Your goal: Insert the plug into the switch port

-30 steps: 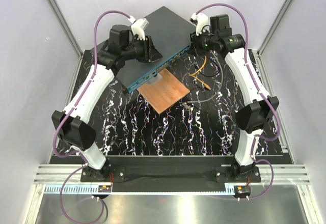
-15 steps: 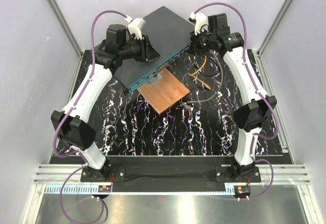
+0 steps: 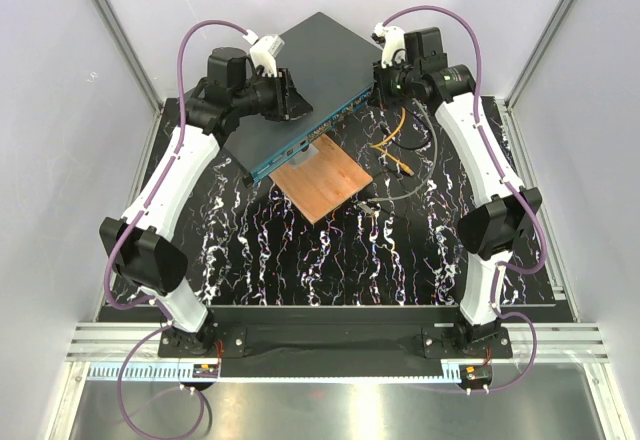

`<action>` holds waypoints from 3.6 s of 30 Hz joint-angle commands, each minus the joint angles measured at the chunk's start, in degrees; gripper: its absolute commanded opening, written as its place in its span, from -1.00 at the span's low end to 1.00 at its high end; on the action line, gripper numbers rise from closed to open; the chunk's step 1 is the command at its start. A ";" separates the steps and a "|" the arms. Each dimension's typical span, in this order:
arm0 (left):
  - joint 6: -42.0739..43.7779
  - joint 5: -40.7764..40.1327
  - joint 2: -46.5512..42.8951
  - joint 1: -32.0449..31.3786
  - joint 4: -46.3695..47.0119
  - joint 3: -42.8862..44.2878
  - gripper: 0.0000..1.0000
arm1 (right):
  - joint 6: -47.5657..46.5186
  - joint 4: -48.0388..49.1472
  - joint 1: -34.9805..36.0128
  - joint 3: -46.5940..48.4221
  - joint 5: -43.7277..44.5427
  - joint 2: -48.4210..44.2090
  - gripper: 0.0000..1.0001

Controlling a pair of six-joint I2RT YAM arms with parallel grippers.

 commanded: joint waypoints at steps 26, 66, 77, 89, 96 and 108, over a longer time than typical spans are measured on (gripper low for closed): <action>3.34 0.50 -4.95 1.32 1.17 -0.41 -0.11 | -5.21 18.73 5.19 -11.21 1.11 -10.90 -0.43; 19.87 9.11 -23.32 1.14 10.93 -16.94 0.42 | -7.07 28.39 5.28 -59.87 3.92 -15.70 -0.04; 18.81 8.59 -23.59 1.14 11.37 -18.08 0.43 | -7.95 28.58 8.00 -55.47 7.61 -6.55 -0.05; 19.08 8.24 -23.67 1.05 11.02 -18.34 0.43 | -10.14 22.95 9.06 -47.21 8.05 0.48 -0.09; 18.90 8.15 -23.58 1.14 10.32 -18.34 0.44 | -10.49 21.28 9.76 -47.20 7.79 1.89 -0.10; 18.64 7.80 -23.32 1.14 10.05 -18.17 0.45 | -11.37 19.79 9.76 -47.29 8.32 3.48 -0.76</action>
